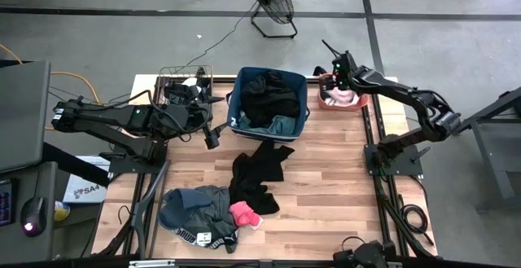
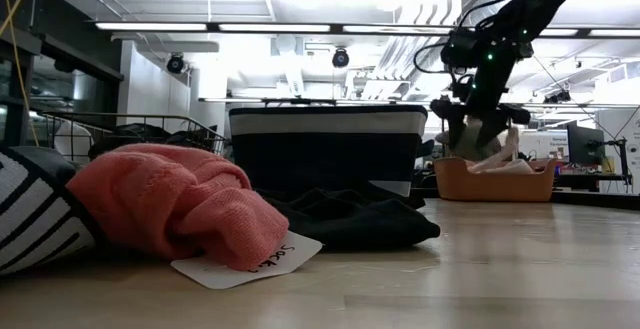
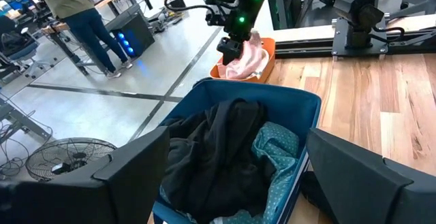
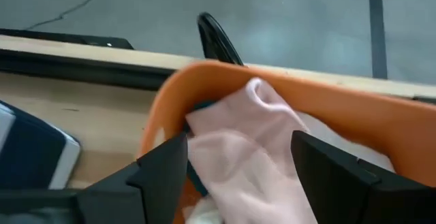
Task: Pick & Place Cloths
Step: Put the pink sock into the orange bin
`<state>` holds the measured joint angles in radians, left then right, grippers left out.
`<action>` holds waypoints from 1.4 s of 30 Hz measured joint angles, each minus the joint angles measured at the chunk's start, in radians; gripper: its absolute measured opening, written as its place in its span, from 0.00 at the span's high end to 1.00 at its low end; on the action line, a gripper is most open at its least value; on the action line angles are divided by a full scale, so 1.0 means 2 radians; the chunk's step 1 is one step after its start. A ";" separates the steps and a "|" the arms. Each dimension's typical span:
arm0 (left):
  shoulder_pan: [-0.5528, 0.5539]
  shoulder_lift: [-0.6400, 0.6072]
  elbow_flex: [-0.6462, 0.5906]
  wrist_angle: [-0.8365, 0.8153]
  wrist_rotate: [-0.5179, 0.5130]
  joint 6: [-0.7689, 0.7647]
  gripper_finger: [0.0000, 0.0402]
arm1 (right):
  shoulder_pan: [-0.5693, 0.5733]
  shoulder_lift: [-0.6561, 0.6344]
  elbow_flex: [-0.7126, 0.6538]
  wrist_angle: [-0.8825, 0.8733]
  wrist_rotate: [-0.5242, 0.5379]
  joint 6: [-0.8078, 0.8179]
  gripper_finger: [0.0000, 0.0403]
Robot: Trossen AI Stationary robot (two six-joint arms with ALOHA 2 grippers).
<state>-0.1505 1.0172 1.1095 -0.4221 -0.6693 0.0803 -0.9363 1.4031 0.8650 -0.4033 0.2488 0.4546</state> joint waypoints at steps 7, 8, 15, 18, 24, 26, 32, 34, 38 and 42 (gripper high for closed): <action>0.000 0.000 0.000 -0.001 0.000 -0.001 0.15 | 0.000 -0.012 0.000 0.030 -0.023 -0.009 0.37; 0.000 0.000 0.000 -0.003 0.000 -0.002 0.15 | 0.000 -0.014 0.000 0.033 -0.028 -0.009 0.37; 0.000 0.000 0.000 -0.015 0.000 -0.007 0.15 | 0.001 -0.052 0.000 -0.035 -0.045 0.004 0.37; 0.000 0.000 0.000 -0.015 0.000 -0.007 0.15 | 0.010 -0.079 0.000 -0.084 -0.035 0.018 0.38; 0.000 0.000 0.000 -0.015 0.000 -0.013 0.15 | 0.061 -0.115 0.000 -0.168 0.037 0.070 0.38; 0.000 0.000 0.000 -0.015 0.000 -0.015 0.15 | 0.085 -0.115 0.000 -0.187 0.058 0.092 0.38; 0.000 0.000 0.000 -0.015 0.000 -0.016 0.15 | 0.147 -0.093 -0.020 -0.186 0.104 0.151 0.41; 0.000 0.000 0.000 -0.017 0.000 -0.017 0.15 | 0.156 -0.082 -0.036 -0.174 0.115 0.166 0.43; 0.000 0.000 0.000 -0.020 0.000 -0.017 0.15 | 0.152 -0.064 -0.065 -0.146 0.131 0.187 0.47; 0.000 0.000 0.000 -0.021 0.000 -0.017 0.15 | 0.131 -0.053 -0.078 -0.109 0.149 0.187 0.50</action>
<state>-0.1505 1.0172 1.1095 -0.4645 -0.6693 0.0471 -0.6753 1.2966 0.7098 -0.6218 0.5458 0.8296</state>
